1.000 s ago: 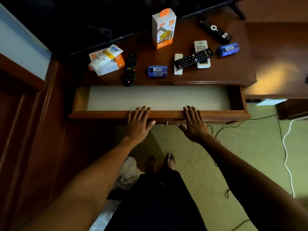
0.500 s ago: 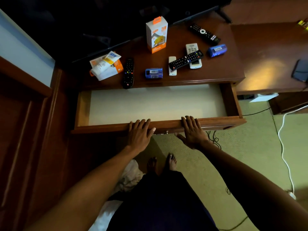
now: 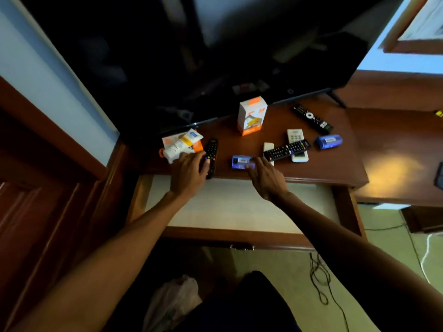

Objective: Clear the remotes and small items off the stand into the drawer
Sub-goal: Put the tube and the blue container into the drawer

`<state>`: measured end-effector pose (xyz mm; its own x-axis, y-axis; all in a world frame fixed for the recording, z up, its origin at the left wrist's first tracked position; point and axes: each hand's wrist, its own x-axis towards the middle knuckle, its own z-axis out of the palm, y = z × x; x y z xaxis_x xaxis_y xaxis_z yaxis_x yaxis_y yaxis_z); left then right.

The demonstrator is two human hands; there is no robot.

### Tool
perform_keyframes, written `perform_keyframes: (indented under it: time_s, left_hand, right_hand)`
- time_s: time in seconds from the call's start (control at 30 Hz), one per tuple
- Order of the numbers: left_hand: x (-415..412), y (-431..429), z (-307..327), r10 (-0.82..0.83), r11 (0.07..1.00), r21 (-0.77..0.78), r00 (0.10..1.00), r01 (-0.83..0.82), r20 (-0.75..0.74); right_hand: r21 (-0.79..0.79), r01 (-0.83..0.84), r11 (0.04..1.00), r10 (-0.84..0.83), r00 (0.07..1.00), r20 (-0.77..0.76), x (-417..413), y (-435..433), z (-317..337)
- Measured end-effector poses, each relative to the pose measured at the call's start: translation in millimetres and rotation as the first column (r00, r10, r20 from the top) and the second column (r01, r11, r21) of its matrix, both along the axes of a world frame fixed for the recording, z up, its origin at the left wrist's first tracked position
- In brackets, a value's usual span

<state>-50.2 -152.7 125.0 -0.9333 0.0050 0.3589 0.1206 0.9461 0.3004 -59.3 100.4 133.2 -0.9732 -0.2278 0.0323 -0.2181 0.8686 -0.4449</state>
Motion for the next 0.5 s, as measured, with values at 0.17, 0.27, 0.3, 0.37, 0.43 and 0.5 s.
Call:
perform_keyframes:
  time_s: [0.17,0.27,0.3,0.37,0.43,0.5]
  left_hand:
    - [-44,-43,4,0.253,0.966,-0.105,0.942,-0.235,0.221]
    - [-55,-54,-4,0.324,0.946,-0.136,0.876,-0.294,0.356]
    - [-57,-55,-7,0.334,0.943,-0.126,0.863,-0.309,0.379]
    - [-61,-54,-11,0.342,0.939,-0.107,0.853,-0.327,0.395]
    - [-63,-52,-13,0.347,0.936,-0.080,0.852,-0.344,0.392]
    - [-65,-53,-16,0.327,0.933,0.021,0.868,-0.360,0.375]
  right_hand:
    - [0.016,-0.101,0.995,0.100,0.995,0.029,-41,-18,7]
    - [0.104,-0.203,0.974,0.193,0.976,0.098,-62,-21,-8]
    - [0.135,-0.227,0.964,0.210,0.969,0.130,-69,-22,-13]
    - [0.193,-0.280,0.941,0.243,0.951,0.192,-81,-25,-23]
    - [0.236,-0.322,0.917,0.268,0.934,0.235,-90,-26,-32]
    - [0.243,-0.344,0.907,0.283,0.925,0.253,-95,-25,-36]
